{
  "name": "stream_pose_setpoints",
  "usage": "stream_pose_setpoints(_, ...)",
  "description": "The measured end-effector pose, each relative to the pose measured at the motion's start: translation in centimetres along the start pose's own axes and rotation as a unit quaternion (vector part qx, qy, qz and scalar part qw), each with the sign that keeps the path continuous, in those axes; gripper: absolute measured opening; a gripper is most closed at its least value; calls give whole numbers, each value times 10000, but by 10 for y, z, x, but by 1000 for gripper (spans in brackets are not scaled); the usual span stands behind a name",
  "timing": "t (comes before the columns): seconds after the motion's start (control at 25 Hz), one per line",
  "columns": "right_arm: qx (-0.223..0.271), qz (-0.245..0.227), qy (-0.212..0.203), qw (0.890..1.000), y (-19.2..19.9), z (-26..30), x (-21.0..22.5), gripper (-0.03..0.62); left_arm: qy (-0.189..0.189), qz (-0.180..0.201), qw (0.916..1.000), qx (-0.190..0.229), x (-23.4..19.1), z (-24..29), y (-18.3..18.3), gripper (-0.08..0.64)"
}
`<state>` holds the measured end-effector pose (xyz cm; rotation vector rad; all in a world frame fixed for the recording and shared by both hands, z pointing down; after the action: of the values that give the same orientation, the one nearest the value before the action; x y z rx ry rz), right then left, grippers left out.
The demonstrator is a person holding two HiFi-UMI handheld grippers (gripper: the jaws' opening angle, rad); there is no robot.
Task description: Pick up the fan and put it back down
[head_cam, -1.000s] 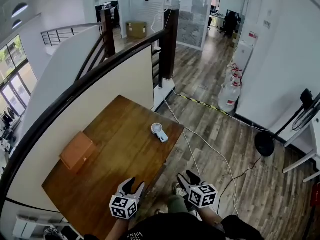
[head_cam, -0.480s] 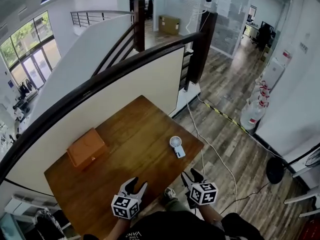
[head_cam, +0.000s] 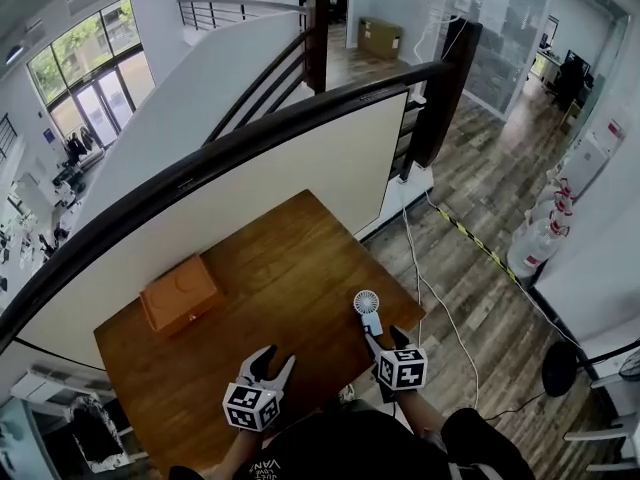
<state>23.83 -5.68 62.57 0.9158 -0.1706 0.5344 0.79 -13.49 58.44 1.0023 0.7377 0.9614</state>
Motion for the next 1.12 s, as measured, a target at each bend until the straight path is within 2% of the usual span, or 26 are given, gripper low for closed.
stream_pose_setpoints(0.4, -927, -685, 65, 9933, 7, 78, 25, 261, -812, -258, 9963, -104, -23, 9, 0, 175)
stream_pose_setpoints(0.64, -1292, -973, -139, 9867, 11, 98, 29, 265, -1282, -410, 9909, -77, -26, 18, 1, 175)
stream_pose_setpoints(0.88, -1767, -873, -406, 9795, 18, 107, 29, 266, -1491, -495, 9875, -123, -18, 30, 5, 175)
stream_pose_setpoints(1.08, -1780, -1117, -189, 9775, 15, 110, 33, 263, -1655, -557, 9846, -70, -12, 35, 3, 175)
stream_pose_setpoints(1.12, -1784, -1188, -177, 9766, 13, 110, 34, 241, -1677, -547, 9843, -90, -10, 34, 4, 175)
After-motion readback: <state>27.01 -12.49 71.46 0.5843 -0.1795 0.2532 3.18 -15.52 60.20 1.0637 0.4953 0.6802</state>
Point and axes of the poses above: the fingertips, and each gripper's own axes: z forward along the fingers, x to its right, y out of its underside, the point moved 2 cm from there along -z, backward along the fingers, and after that the axes turned 13 degrees about z, right-handed, at the moved point
